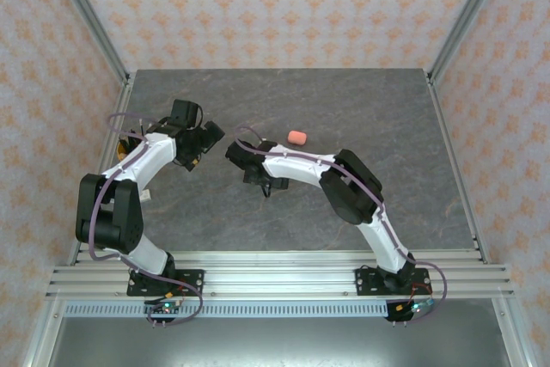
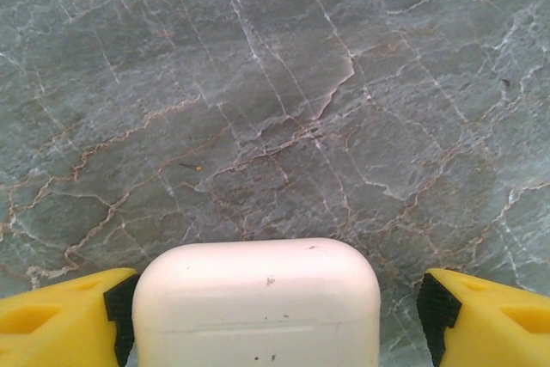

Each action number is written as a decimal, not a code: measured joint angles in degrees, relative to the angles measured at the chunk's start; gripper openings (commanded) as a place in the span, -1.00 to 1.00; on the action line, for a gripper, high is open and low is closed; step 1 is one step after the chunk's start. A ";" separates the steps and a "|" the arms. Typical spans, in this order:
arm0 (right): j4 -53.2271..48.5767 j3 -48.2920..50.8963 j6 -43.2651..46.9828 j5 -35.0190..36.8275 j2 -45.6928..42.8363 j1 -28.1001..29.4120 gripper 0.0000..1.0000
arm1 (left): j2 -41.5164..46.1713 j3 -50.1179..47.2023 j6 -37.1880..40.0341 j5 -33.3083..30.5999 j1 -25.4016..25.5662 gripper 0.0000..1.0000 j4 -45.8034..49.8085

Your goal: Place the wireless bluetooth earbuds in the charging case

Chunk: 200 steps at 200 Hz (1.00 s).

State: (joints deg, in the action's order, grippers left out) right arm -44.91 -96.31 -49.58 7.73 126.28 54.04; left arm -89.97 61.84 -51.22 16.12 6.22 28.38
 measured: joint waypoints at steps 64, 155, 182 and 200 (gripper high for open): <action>0.83 0.00 -1.05 1.14 0.44 0.66 0.58 | 0.00 -0.35 -0.22 0.00 0.00 1.00 -0.44; 1.33 0.00 -0.74 2.43 0.85 1.20 0.52 | 0.00 -0.52 -0.37 0.00 0.00 1.00 -0.83; 1.60 0.00 -0.52 2.62 0.85 1.31 0.47 | 0.00 -0.57 -0.39 0.00 0.00 1.00 -0.83; 1.95 0.24 -0.52 2.78 0.85 1.31 0.42 | 0.00 -0.57 -0.39 0.00 0.00 1.00 -0.83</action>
State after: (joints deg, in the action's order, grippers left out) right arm -42.96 -96.07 -50.11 10.50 127.13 55.35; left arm -89.97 61.28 -51.62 16.12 6.22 27.55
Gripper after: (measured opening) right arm 0.722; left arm 0.999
